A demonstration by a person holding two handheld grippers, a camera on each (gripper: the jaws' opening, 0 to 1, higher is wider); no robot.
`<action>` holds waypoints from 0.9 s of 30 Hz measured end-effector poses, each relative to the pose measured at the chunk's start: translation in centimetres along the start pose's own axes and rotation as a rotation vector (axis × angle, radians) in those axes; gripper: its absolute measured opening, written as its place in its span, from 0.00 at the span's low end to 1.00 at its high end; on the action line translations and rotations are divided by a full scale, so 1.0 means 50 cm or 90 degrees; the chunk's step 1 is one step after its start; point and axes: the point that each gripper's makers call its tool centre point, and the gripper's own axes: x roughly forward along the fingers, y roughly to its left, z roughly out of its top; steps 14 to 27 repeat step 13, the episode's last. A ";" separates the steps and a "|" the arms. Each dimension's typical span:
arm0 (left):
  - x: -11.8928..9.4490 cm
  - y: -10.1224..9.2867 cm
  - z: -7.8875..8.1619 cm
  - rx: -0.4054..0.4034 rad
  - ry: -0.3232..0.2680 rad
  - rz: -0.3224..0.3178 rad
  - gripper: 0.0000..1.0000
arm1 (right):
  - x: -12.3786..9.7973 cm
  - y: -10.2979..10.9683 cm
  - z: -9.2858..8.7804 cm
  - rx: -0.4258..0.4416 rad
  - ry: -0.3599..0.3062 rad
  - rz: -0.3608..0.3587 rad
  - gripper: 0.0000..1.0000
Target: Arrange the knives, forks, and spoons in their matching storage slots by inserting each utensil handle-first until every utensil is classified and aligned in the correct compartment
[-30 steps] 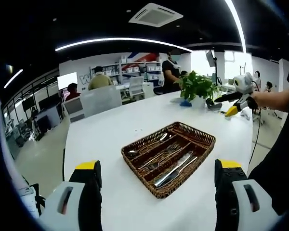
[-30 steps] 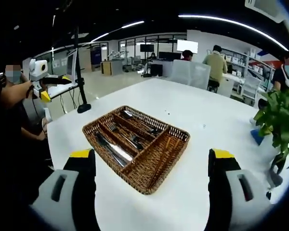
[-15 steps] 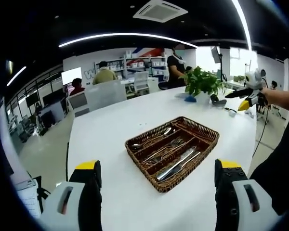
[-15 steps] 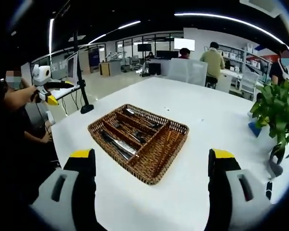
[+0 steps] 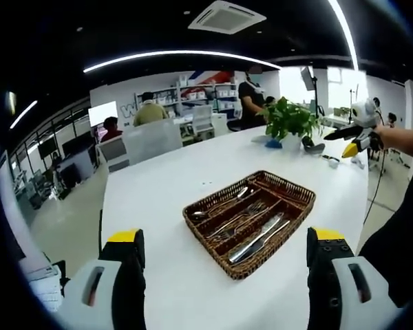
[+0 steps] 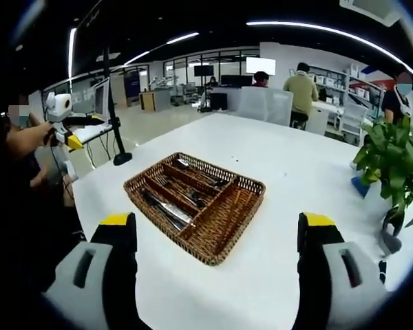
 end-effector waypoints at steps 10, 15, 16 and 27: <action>-0.005 -0.029 0.016 0.023 -0.017 -0.024 1.00 | -0.016 -0.018 0.017 -0.009 -0.034 -0.029 1.00; -0.005 -0.029 0.016 -0.020 -0.023 -0.031 1.00 | -0.014 -0.018 0.012 -0.005 -0.029 -0.023 1.00; -0.005 -0.029 0.016 -0.020 -0.023 -0.031 1.00 | -0.014 -0.018 0.012 -0.005 -0.029 -0.023 1.00; -0.005 -0.029 0.016 -0.020 -0.023 -0.031 1.00 | -0.014 -0.018 0.012 -0.005 -0.029 -0.023 1.00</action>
